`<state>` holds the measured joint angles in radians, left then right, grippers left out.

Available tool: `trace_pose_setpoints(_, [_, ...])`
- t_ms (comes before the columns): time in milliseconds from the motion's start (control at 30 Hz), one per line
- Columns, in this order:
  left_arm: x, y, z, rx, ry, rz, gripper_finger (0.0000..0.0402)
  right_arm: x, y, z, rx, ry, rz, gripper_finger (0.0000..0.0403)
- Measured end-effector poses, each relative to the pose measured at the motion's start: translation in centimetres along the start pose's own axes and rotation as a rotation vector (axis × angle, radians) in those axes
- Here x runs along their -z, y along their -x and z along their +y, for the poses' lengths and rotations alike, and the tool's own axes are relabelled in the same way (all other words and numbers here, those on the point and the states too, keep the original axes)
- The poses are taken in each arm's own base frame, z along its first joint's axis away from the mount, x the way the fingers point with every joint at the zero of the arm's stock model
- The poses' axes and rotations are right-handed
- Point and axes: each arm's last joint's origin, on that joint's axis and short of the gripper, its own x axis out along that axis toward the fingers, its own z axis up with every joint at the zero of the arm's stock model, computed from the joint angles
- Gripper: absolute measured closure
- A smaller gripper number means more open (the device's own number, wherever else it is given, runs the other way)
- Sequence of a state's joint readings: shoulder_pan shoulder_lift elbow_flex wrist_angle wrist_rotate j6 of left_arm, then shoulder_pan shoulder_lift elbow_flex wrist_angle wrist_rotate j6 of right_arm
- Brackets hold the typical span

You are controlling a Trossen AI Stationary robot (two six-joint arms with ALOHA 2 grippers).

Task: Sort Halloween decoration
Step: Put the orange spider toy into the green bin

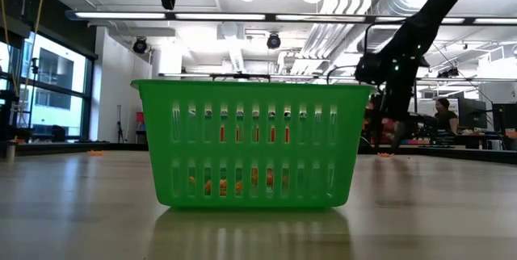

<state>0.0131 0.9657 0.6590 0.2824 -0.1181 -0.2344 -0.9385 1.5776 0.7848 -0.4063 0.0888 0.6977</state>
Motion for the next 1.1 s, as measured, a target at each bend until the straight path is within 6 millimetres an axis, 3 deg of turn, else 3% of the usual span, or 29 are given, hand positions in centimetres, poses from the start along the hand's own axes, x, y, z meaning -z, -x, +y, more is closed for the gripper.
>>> trace_pose_setpoints(567, [0.1,0.0,0.0,-0.003,-0.001,0.010,0.0225,0.2,-1.4,1.3,0.102,-0.022,-0.001,0.0239])
trace_pose_setpoints(700, [0.3,0.0,0.1,-0.007,-0.004,0.031,0.0225,0.2,-1.4,1.3,0.108,-0.028,0.003,0.0280])
trace_pose_setpoints(933, [0.4,0.0,0.1,-0.009,-0.005,0.038,0.0225,0.3,-1.4,1.3,0.106,-0.020,0.011,0.0391])
trace_pose_setpoints(1100, [0.4,0.0,0.1,-0.009,-0.006,0.038,0.0225,0.3,-1.4,1.3,0.108,0.018,0.008,0.0396])
